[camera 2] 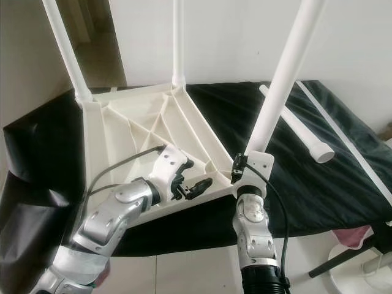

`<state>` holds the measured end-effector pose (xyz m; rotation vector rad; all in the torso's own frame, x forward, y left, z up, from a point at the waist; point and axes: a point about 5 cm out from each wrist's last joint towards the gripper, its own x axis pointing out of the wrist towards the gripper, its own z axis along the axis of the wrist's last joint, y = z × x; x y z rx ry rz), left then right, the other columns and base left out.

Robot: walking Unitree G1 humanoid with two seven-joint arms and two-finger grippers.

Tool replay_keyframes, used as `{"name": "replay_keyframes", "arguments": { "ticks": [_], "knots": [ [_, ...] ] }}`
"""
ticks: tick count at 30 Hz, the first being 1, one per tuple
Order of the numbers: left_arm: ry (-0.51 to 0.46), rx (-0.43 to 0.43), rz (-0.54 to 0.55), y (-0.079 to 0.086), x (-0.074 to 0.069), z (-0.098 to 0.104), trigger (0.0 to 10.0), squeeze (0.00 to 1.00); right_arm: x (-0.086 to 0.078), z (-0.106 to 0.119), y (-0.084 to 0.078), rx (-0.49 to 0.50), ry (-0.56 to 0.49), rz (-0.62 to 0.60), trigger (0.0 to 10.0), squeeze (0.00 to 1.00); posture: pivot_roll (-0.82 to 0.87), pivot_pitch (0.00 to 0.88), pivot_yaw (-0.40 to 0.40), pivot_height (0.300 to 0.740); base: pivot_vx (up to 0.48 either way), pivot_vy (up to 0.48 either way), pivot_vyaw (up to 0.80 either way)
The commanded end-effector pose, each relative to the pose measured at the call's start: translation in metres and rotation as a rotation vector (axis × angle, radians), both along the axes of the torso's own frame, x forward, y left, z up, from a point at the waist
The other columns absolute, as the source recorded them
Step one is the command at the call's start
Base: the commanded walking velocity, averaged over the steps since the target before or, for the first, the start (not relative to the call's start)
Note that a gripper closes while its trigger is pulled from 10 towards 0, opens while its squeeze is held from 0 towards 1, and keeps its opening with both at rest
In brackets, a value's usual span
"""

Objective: Building children table

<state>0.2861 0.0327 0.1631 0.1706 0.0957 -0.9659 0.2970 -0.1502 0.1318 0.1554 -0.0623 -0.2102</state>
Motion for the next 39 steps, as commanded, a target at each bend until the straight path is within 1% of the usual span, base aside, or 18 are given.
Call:
{"name": "replay_keyframes", "arguments": {
  "ticks": [1,3,5,7,8,10,12,13,14,17,21,23,24,26,31,33,38,39],
  "knots": [
    [0.028,-0.017,0.001,0.000,0.001,-0.004,10.0,0.00,-0.002,-0.006,0.003,0.053,0.014,0.005,10.0,1.00,0.04,0.000,-0.030,0.740,0.000,0.000,0.00],
    [0.055,-0.043,-0.007,0.001,0.001,-0.005,10.0,0.00,0.000,-0.004,0.000,0.041,0.009,0.009,10.0,1.00,0.03,0.000,-0.038,0.740,0.000,0.000,0.00],
    [0.053,-0.061,-0.034,0.001,-0.002,-0.008,10.0,0.00,0.004,0.002,-0.004,0.008,-0.016,0.040,10.0,1.00,0.02,0.000,-0.043,0.740,0.000,0.000,0.00],
    [0.037,-0.051,-0.042,0.000,-0.002,-0.009,10.0,0.00,0.005,0.004,-0.007,0.002,-0.023,0.049,10.0,1.00,0.02,0.000,-0.044,0.740,0.000,0.000,0.00],
    [0.019,-0.046,-0.048,-0.001,-0.001,-0.011,10.0,0.00,0.007,0.007,-0.012,-0.028,-0.041,0.078,10.0,1.00,0.03,0.000,-0.058,0.740,0.000,0.000,0.00],
    [0.019,-0.046,-0.048,-0.001,-0.001,-0.011,10.0,0.00,0.007,0.007,-0.012,-0.028,-0.041,0.078,10.0,1.00,0.03,0.000,-0.058,0.740,0.000,0.000,0.00],
    [-0.012,-0.022,-0.029,-0.001,0.003,-0.011,10.0,0.00,0.006,0.008,-0.019,-0.022,-0.053,0.132,10.0,1.00,0.04,0.000,-0.054,0.740,0.000,0.000,0.00],
    [-0.051,-0.012,0.002,-0.001,0.007,-0.008,10.0,0.00,0.006,0.009,-0.022,-0.030,-0.059,0.169,10.0,0.67,0.04,0.000,-0.051,0.740,0.000,0.000,0.00],
    [-0.078,-0.007,0.025,0.000,0.010,-0.006,10.0,0.00,0.005,0.010,-0.024,-0.036,-0.063,0.194,10.0,0.00,0.04,0.000,-0.051,0.740,0.000,0.000,0.00],
    [-0.093,-0.024,0.032,0.000,0.011,-0.003,10.0,0.00,0.005,0.011,-0.026,-0.056,-0.068,0.250,10.0,0.00,0.04,0.000,-0.048,0.740,0.000,0.000,0.00],
    [-0.124,-0.028,-0.017,0.001,0.007,-0.007,10.0,0.00,0.004,0.009,-0.033,-0.124,-0.069,0.349,10.0,0.00,0.03,0.000,-0.039,0.740,0.000,0.000,0.00],
    [-0.077,-0.082,-0.081,0.000,0.002,-0.007,10.0,0.00,0.004,0.009,-0.034,-0.155,-0.065,0.401,10.0,0.00,0.02,0.000,-0.033,0.740,0.000,0.000,0.00],
    [-0.038,-0.090,-0.111,0.001,0.000,-0.009,10.0,0.00,0.004,0.009,-0.036,-0.166,-0.058,0.449,10.0,0.00,0.02,0.000,-0.031,0.740,0.000,0.000,0.00],
    [-0.013,-0.092,-0.130,0.001,-0.002,-0.011,10.0,0.00,0.003,0.008,-0.038,-0.173,-0.054,0.482,10.0,0.00,0.02,0.000,-0.031,0.740,0.000,0.000,0.00],
    [-0.064,-0.020,-0.161,0.004,-0.003,-0.015,10.0,0.00,0.005,0.011,-0.051,-0.259,-0.037,0.610,10.0,0.00,0.02,0.000,-0.016,0.740,0.000,0.000,0.00],
    [-0.065,-0.006,-0.171,0.004,-0.003,-0.016,10.0,0.00,0.006,0.011,-0.054,-0.289,-0.019,0.662,10.0,0.00,0.02,0.000,-0.012,0.740,0.000,0.000,0.00],
    [-0.070,0.001,-0.198,0.000,-0.005,-0.018,10.0,0.00,0.009,0.013,-0.060,-0.336,-0.005,0.718,10.0,0.00,0.01,0.000,-0.006,0.740,0.000,0.000,0.00],
    [-0.070,0.004,-0.204,-0.002,-0.006,-0.018,10.0,0.00,0.010,0.013,-0.061,-0.338,-0.001,0.727,9.0,0.00,0.01,0.000,-0.006,0.740,0.000,0.000,0.00]
  ]
}}
